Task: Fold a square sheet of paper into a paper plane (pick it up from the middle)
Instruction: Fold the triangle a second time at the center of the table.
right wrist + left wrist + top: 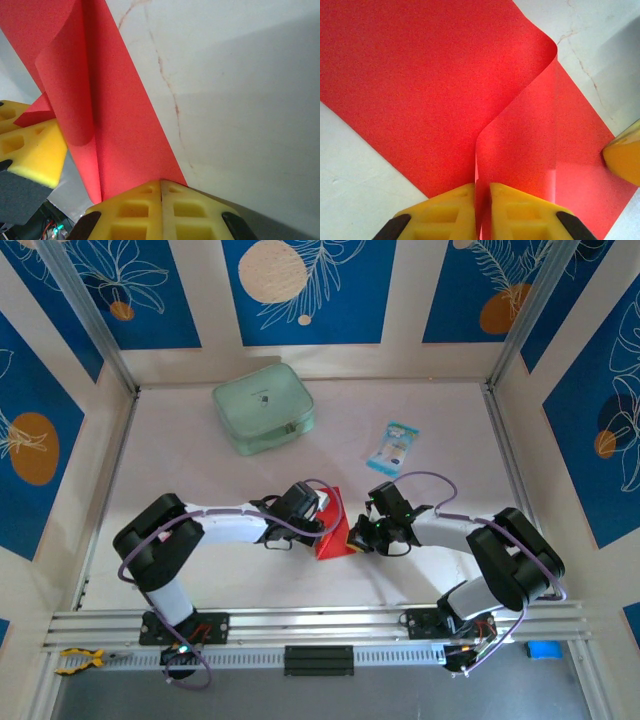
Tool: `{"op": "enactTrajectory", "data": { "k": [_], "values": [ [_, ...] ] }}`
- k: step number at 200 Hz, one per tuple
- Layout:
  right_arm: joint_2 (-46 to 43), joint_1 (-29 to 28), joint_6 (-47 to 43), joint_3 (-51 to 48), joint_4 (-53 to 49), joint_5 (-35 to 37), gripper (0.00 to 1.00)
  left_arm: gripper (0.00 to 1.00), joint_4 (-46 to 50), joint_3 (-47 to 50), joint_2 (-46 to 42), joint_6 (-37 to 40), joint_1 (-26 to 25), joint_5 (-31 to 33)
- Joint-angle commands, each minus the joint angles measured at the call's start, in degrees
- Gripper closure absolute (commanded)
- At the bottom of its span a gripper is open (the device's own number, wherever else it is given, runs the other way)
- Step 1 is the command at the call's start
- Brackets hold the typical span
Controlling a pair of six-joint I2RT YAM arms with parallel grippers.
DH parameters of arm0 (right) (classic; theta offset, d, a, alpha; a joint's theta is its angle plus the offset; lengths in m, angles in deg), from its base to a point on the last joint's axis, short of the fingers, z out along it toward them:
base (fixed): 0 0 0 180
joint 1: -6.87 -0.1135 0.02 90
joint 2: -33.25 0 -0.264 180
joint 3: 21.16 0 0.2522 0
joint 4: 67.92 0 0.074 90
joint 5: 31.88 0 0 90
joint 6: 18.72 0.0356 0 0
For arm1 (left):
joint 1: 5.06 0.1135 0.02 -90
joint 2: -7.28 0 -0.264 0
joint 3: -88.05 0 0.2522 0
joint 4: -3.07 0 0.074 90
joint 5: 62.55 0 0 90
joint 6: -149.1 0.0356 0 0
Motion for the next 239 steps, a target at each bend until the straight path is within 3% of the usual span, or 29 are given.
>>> {"op": "enactTrajectory", "data": {
  "k": [1,160,202,239],
  "values": [
    [0.2,0.4,-0.5,-0.1,-4.6,0.7,0.96,0.86,1.7,-1.3,1.2,0.9,0.7,1.1],
    [-2.4,0.4,-1.1,1.0,-3.3,0.0,0.94,0.87,0.5,-0.8,3.1,0.6,0.8,-1.0],
    [-5.3,0.7,0.5,1.3,3.0,-2.5,0.97,0.87,0.7,-0.7,3.0,0.7,0.8,-1.1],
    [-1.8,0.5,3.3,1.8,9.7,-4.4,1.0,0.87,0.9,-0.8,3.2,0.9,0.8,-1.2]
  ]
}}
